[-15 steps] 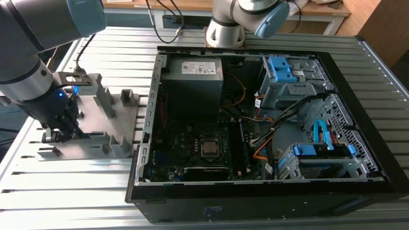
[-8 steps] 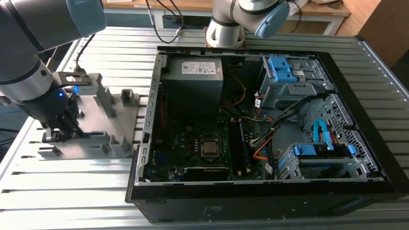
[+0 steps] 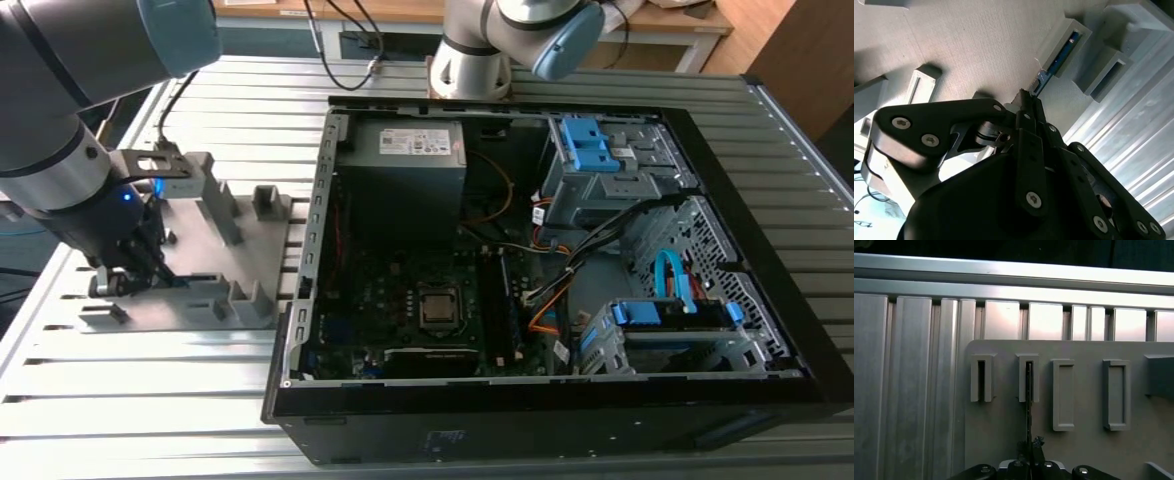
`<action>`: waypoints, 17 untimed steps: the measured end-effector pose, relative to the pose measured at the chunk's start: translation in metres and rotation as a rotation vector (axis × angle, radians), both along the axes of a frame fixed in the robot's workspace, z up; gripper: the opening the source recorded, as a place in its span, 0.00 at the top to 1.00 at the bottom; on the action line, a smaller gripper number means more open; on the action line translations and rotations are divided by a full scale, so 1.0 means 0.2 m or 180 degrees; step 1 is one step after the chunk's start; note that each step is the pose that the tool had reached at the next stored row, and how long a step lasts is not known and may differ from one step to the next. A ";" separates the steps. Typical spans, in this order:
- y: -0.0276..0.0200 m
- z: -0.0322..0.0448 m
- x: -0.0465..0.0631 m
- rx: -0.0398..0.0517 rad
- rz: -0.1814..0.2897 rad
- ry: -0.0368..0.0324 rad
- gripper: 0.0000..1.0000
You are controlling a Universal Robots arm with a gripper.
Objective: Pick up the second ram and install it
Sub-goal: 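Pick up the second ram and move it above second insertion slot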
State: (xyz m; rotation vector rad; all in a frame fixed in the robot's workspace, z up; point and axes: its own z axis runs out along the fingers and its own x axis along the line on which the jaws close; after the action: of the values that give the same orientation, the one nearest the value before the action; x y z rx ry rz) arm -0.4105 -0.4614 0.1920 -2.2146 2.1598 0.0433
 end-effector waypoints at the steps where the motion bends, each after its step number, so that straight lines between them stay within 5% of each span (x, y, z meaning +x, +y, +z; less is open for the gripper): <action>1: 0.000 0.000 0.00 0.0003 0.0000 0.0000 0.86; 7: 0.000 0.004 0.00 0.0010 0.0001 0.0000 0.86; 17: 0.000 0.088 0.00 0.0010 0.0001 0.0000 0.86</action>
State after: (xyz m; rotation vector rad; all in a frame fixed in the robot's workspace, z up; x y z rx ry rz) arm -0.4105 -0.4614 0.2095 -2.2134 2.1579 0.0464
